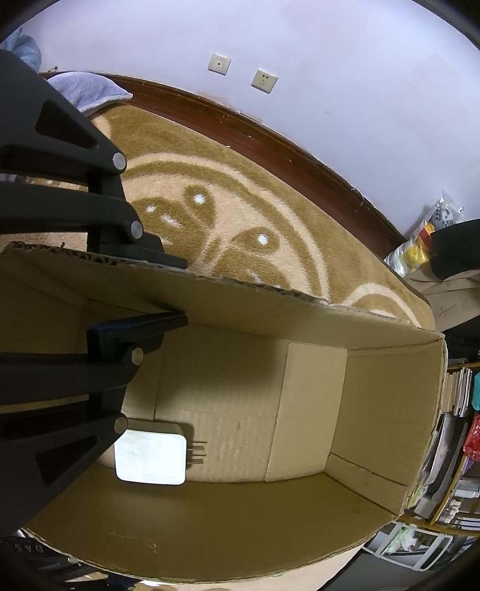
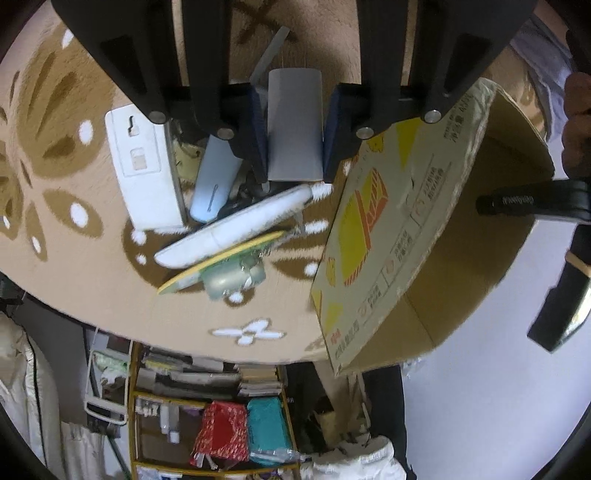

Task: Organize rigid objects
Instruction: 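Lift the white charger with the right gripper and carry it over the box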

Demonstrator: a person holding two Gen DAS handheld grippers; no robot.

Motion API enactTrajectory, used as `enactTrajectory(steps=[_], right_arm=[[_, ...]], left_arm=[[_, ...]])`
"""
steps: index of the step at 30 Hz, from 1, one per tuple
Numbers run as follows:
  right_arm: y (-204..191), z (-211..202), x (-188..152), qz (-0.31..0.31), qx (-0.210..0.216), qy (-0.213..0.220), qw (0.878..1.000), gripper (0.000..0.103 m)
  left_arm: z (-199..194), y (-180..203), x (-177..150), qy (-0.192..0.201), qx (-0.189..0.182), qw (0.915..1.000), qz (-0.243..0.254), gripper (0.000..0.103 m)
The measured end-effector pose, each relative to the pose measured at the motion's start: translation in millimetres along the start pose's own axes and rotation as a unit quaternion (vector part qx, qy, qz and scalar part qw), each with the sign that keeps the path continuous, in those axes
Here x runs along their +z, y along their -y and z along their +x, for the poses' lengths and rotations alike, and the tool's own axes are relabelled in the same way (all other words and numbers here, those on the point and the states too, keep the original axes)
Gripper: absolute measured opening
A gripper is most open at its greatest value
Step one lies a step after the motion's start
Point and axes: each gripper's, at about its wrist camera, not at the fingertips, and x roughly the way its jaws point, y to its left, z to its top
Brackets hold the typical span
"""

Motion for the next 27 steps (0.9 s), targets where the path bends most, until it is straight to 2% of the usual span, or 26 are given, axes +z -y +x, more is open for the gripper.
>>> enactTrajectory(steps=[3,17,22,27], right_arm=[[-4,-11,5,-0.013,-0.012,0.032,0.999,0.029],[-16,-57,58,0.002,-0.002,0.147,0.989,0.029],[-31,-70,74,-0.016,0.027,0.193,0.981,0.029],[-45,-66,83,-0.024,0.063,0.200,0.977,0.029]], left_arm=[[-1,0,0,-0.001,-0.001,1.0000,0.000,0.021],[-1,2,-1,0.001,0.003,1.0000,0.003,0.021],[-3,1,-2,0.007,0.005,1.0000,-0.003,0.021],[-3,1,-2,0.005,0.006,1.0000,-0.002,0.021]])
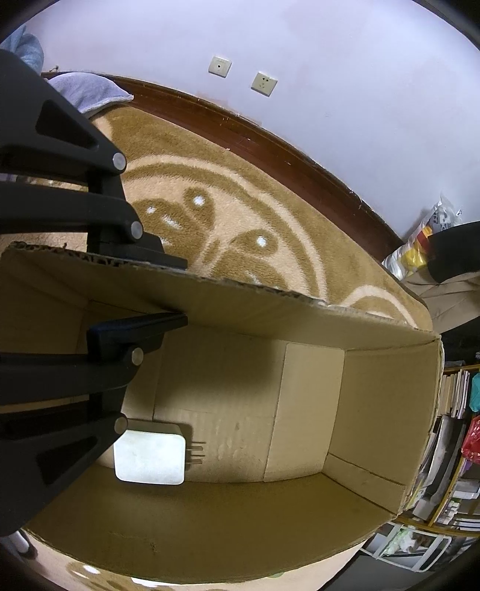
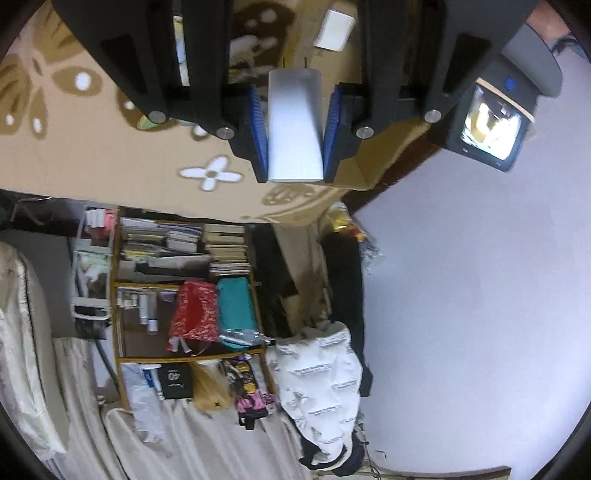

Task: Organize rigid objects
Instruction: 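Lift the white charger with the right gripper and carry it over the box, then lower the charger into the box and open the right gripper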

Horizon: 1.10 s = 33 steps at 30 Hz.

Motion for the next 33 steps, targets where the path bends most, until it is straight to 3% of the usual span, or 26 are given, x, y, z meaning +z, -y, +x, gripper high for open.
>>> enactTrajectory(steps=[4,14,33], right_arm=[[-11,12,3,0.000,0.035,-0.001,0.999,0.029],[-23,37,-24,0.004,0.056,-0.046,0.997,0.029],[-7,59,-46,0.006,0.045,-0.107,0.993,0.031]], left_arm=[[1,2,1,0.000,0.003,1.0000,0.002,0.021],[1,1,1,-0.003,0.003,1.0000,0.002,0.022],[3,-1,0,-0.003,0.001,1.0000,0.000,0.021]])
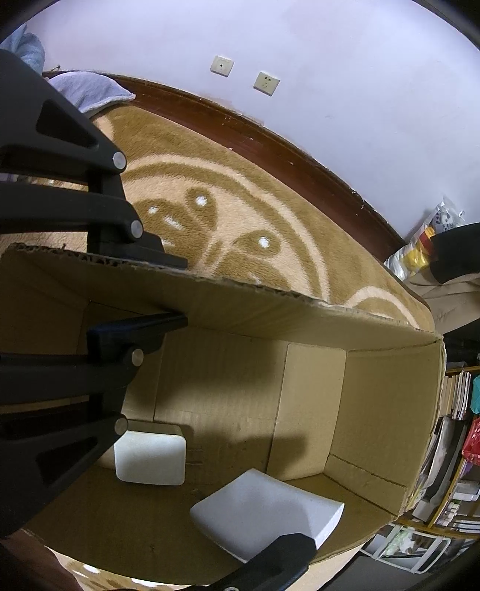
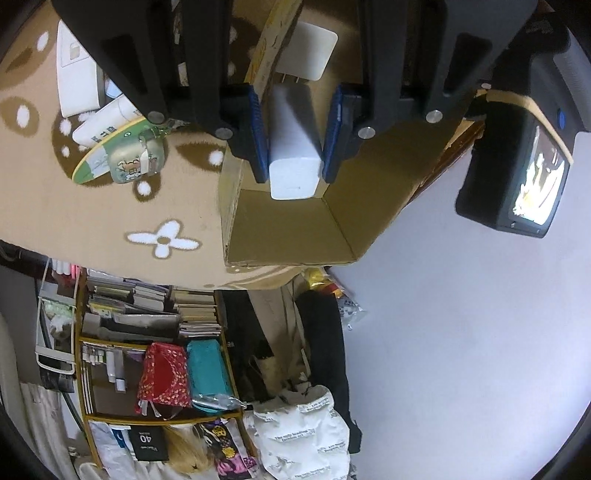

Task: Organize rigid objects
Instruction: 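Lower the charger into the box and open the right gripper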

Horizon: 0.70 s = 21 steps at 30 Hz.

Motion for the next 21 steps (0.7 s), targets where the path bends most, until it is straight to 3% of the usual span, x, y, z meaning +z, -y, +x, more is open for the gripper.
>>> enactTrajectory(steps=[4,6,8,12,14,16,21], right_arm=[[-7,-10,2,-0.014,-0.001,0.023,1.000,0.032],[-10,-16,5,-0.025,-0.014,0.031,0.999,0.037],[-10,-23,7,-0.032,-0.034,0.036,0.998,0.064],[1,-37,12,-0.019,-0.057,0.044,0.997,0.082],[10,-43,16,-0.008,-0.063,0.050,0.997,0.096],[20,-48,17,0.003,-0.068,0.057,0.996,0.102],[44,-50,14,0.030,-0.079,0.047,0.995,0.103]], left_arm=[[1,1,0,-0.003,0.000,1.0000,0.000,0.022],[0,1,0,-0.002,0.004,1.0000,0.002,0.021],[0,2,0,-0.001,0.005,1.0000,0.004,0.022],[0,2,0,-0.001,0.004,1.0000,0.003,0.021],[0,1,0,-0.001,0.003,1.0000,0.002,0.022],[0,1,0,-0.001,0.003,1.0000,0.003,0.022],[-1,1,1,-0.001,0.004,1.0000,0.003,0.022]])
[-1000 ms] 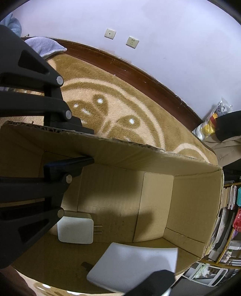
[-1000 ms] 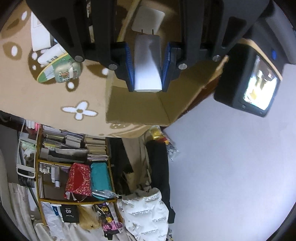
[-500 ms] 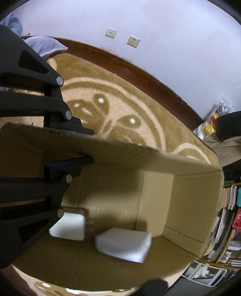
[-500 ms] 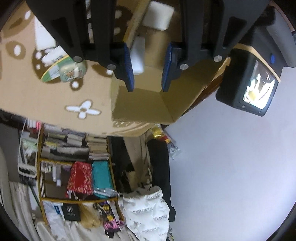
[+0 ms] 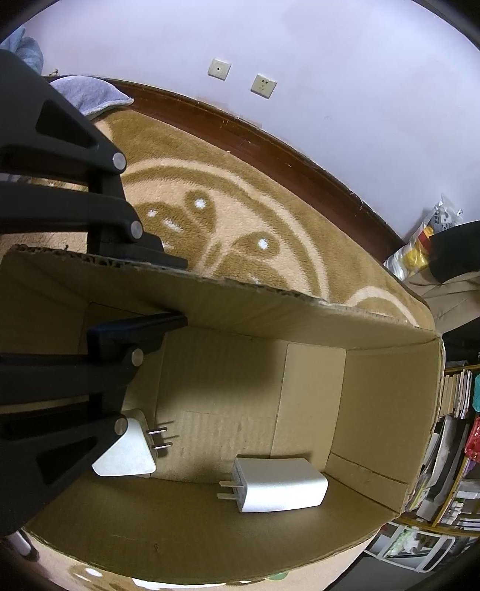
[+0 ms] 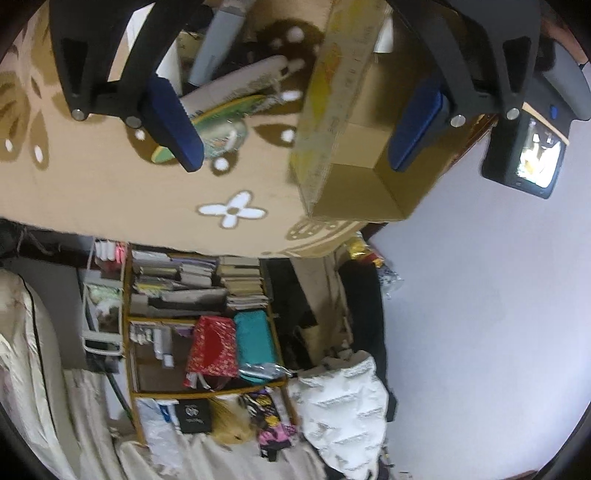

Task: Organize rigid objects
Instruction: 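Lower the charger into the box and open the right gripper, then grasp the green-lidded cartoon jar with the right gripper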

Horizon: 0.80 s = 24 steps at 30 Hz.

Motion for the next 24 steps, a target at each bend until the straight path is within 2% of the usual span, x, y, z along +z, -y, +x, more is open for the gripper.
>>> enactTrajectory(steps=[11,24], right_arm=[[38,17,-16,0.044,-0.021,-0.025,0.998,0.103],[53,55,-15,0.025,-0.052,-0.043,0.997,0.103]], left_arm=[[0,-2,0,0.000,0.000,1.0000,0.000,0.023],[2,-1,-1,-0.003,0.003,1.0000,0.004,0.023]])
